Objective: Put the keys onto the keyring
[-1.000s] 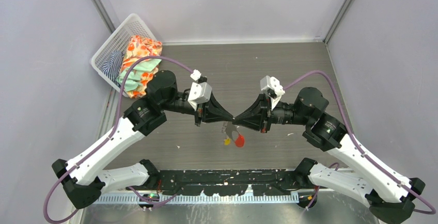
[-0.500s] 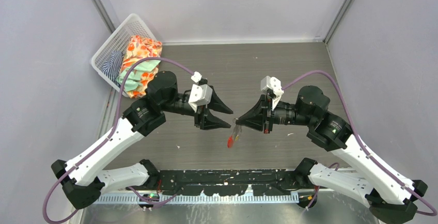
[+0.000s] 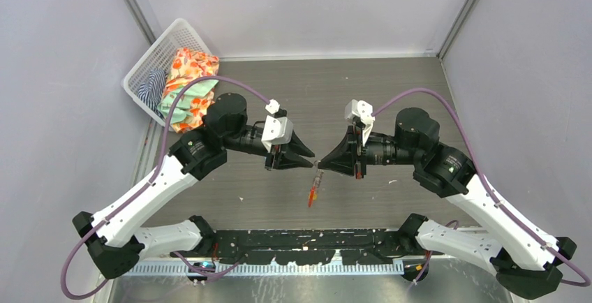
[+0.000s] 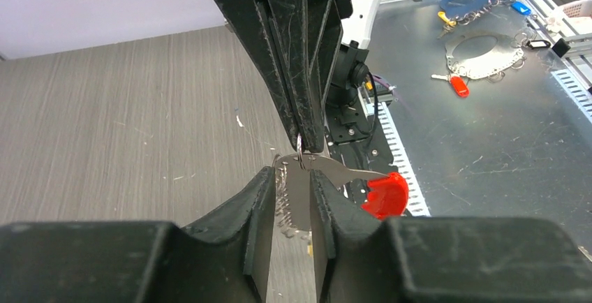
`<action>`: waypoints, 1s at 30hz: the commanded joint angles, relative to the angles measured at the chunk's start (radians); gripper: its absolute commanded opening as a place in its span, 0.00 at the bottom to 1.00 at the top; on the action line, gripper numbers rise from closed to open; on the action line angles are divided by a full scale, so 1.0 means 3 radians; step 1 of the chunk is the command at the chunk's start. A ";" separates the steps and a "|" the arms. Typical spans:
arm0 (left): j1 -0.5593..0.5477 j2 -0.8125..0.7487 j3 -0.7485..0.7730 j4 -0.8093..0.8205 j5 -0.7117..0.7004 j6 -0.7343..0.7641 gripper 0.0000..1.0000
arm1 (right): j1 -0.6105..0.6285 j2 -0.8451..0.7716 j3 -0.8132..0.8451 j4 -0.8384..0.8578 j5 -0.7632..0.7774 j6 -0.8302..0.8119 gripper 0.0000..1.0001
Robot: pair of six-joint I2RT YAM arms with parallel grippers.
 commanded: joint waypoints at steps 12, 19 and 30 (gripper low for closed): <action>-0.0010 0.0099 0.0153 -0.0046 0.0203 0.0002 0.19 | 0.0004 0.0079 0.0219 0.0046 -0.0052 -0.0062 0.01; -0.0015 0.0079 0.0120 -0.0017 0.0227 -0.0048 0.14 | 0.0014 0.0107 0.0195 0.0068 -0.0009 -0.0042 0.01; -0.0051 0.0066 0.0087 -0.0178 -0.0174 0.0227 0.00 | 0.0055 0.0158 0.0220 0.0147 0.0046 0.0077 0.06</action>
